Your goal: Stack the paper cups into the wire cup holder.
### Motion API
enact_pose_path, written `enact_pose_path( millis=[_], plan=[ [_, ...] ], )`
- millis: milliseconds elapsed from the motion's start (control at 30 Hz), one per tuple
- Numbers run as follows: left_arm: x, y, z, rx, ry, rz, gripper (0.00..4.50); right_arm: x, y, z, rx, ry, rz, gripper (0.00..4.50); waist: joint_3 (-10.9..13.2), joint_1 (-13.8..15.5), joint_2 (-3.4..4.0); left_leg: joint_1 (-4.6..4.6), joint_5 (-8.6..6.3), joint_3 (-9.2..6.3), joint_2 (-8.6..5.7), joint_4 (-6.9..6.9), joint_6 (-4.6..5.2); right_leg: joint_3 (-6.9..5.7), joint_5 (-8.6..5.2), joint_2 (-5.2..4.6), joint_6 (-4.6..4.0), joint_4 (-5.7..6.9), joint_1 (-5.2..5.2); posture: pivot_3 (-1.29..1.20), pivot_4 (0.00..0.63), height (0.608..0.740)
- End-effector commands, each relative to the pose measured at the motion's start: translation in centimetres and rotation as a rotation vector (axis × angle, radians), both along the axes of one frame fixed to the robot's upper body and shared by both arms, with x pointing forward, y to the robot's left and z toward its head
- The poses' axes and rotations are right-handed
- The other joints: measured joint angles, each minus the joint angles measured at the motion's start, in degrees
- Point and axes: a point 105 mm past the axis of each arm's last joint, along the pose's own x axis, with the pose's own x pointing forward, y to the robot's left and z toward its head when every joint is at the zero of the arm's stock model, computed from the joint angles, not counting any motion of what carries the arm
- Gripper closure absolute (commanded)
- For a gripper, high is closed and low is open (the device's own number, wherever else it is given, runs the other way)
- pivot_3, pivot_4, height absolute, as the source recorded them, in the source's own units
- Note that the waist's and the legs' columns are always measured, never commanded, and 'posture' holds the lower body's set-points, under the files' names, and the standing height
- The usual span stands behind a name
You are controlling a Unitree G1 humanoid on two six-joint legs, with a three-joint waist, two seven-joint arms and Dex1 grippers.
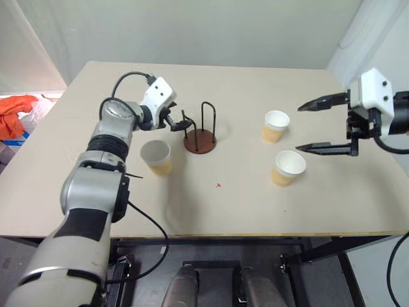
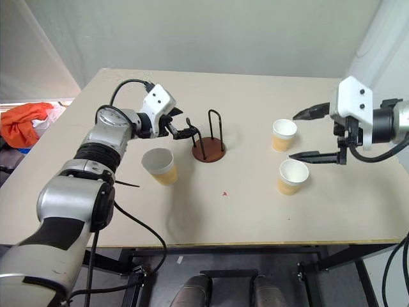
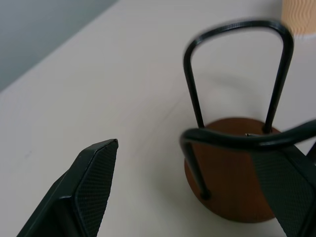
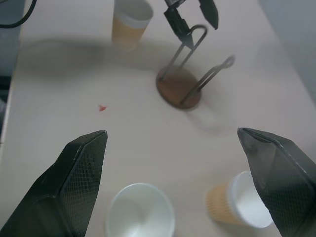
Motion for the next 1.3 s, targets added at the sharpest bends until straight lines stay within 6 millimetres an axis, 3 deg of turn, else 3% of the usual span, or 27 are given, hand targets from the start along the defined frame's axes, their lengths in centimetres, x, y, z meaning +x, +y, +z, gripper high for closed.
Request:
enact_pose_path(
  millis=[33, 400, 700, 800, 933, 1033, 1200, 1300],
  plan=[
    [0.4, -0.5, 1.2, 0.030, -0.066, 0.010, 0.60, -1.0, -0.3, 2.2, 0.013, -0.083, -0.020, 0.00, 0.01, 0.15, 0.01, -0.03, 0.01, 0.04, -0.02, 0.02, 0.02, 0.07, 0.00, -0.02, 0.00, -0.05, 0.00, 0.00, 0.150, 0.740],
    [0.8, -1.7, 1.4, -0.045, -0.100, 0.023, 4.48, -1.6, -0.5, 2.2, 0.019, -0.081, -0.047, 0.00, -0.01, 0.44, -0.03, 0.04, 0.02, 1.04, -0.58, 0.15, 0.68, 1.25, 0.20, -0.09, 0.85, -0.29, -0.01, 0.00, 0.150, 0.740],
    [-0.1, -3.8, 3.3, -0.167, -0.068, -0.121, 4.48, -0.6, -0.7, 1.7, 0.030, -0.082, -0.086, 0.00, 0.00, 0.42, -0.03, 0.10, -0.05, 1.51, -1.07, 0.21, 1.21, 1.39, 0.21, -0.70, 1.19, -0.37, 0.04, 0.00, 0.150, 0.740],
    [-1.1, -5.1, 4.8, -0.192, -0.063, -0.256, 4.48, -1.1, -0.7, 1.3, 0.032, -0.040, -0.058, 0.00, -0.01, 0.45, -0.03, 0.10, -0.07, 1.53, -1.09, 0.12, 1.27, 1.31, 0.20, -0.89, 1.17, -0.36, 0.00, 0.00, 0.150, 0.740],
    [-4.4, -7.7, 5.9, -0.184, 0.027, -0.580, 4.48, -2.0, -1.9, 0.3, 0.056, 0.071, -0.029, 0.00, -0.02, 0.75, -0.05, 0.04, -0.12, 1.55, -1.30, 0.04, 1.37, 1.07, 0.08, -0.92, 1.42, -0.35, -0.01, 0.00, 0.150, 0.740],
    [-7.0, -8.9, 4.2, -0.053, 0.095, -0.757, 4.48, -2.9, -3.4, 0.0, 0.115, 0.136, -0.014, 0.00, -0.07, 0.97, 0.01, -0.05, -0.17, 1.55, -1.52, 0.09, 1.48, 1.08, 0.03, -1.08, 1.70, -0.37, 0.00, 0.00, 0.150, 0.740],
    [-10.3, -9.3, 1.6, 0.037, 0.165, -0.846, 4.48, -5.6, -4.0, -1.1, 0.100, 0.259, 0.059, 0.00, -0.19, 0.96, 0.18, -0.09, -0.15, 1.75, -1.78, 0.39, 1.36, 1.16, -0.27, -1.45, 2.38, -0.33, 0.15, 0.00, 0.150, 0.740],
    [-11.2, -9.5, 0.7, 0.045, 0.167, -0.830, 4.48, -6.0, -3.6, -1.5, 0.062, 0.262, 0.071, 0.00, -0.18, 0.76, 0.19, -0.12, -0.31, 1.80, -1.75, 0.57, 1.35, 1.19, -0.35, -1.50, 2.42, -0.34, 0.14, 0.00, 0.150, 0.740]
  ],
)
